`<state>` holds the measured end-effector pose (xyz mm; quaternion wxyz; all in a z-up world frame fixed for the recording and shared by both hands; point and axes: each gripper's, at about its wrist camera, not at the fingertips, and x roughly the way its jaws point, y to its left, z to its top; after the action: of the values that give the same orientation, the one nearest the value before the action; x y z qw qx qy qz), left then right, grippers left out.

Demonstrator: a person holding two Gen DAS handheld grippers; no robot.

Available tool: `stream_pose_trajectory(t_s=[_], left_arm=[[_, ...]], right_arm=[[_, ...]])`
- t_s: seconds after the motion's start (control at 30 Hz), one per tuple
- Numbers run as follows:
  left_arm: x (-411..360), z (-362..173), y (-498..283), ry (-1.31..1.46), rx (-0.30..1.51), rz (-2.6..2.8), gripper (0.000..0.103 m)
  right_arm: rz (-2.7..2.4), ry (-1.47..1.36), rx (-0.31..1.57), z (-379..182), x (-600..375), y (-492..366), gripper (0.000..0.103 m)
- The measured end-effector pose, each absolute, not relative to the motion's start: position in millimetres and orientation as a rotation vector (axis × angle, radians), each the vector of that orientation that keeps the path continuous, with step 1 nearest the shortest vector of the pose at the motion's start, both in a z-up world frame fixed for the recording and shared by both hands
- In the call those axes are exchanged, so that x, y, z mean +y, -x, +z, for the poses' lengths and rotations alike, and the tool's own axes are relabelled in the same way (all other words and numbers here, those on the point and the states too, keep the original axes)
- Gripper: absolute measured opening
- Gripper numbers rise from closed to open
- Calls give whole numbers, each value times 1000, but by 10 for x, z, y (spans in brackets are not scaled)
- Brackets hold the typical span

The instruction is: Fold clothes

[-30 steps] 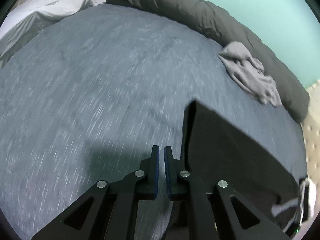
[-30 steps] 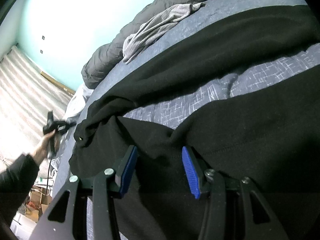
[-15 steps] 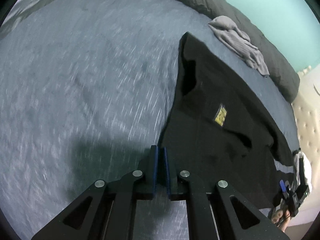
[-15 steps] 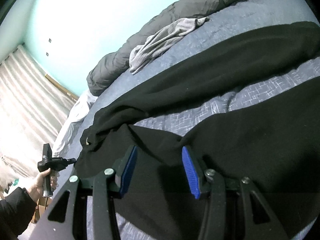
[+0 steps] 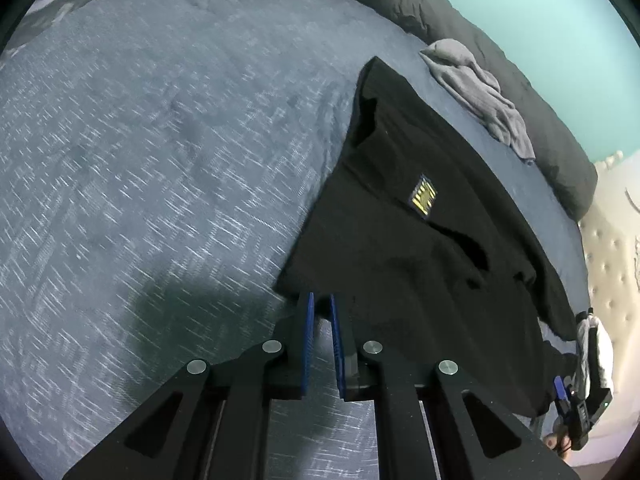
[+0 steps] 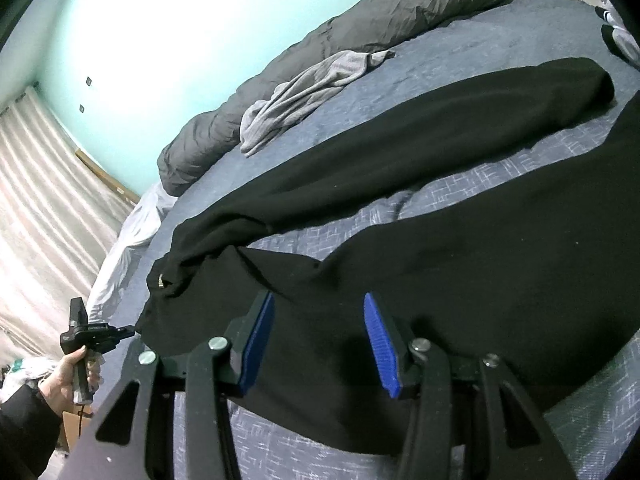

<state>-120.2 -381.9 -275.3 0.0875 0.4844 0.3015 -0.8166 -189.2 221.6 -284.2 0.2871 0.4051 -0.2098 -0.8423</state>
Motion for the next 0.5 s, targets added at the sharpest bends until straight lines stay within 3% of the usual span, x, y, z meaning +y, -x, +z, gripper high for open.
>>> stream_pose_trajectory(t_s=[0.5], left_arm=[[-3933,-2801,1224,-1415,931,-2389,9]], right_arm=[[-2258,-1100,-579,-2888,2257,1923,48]])
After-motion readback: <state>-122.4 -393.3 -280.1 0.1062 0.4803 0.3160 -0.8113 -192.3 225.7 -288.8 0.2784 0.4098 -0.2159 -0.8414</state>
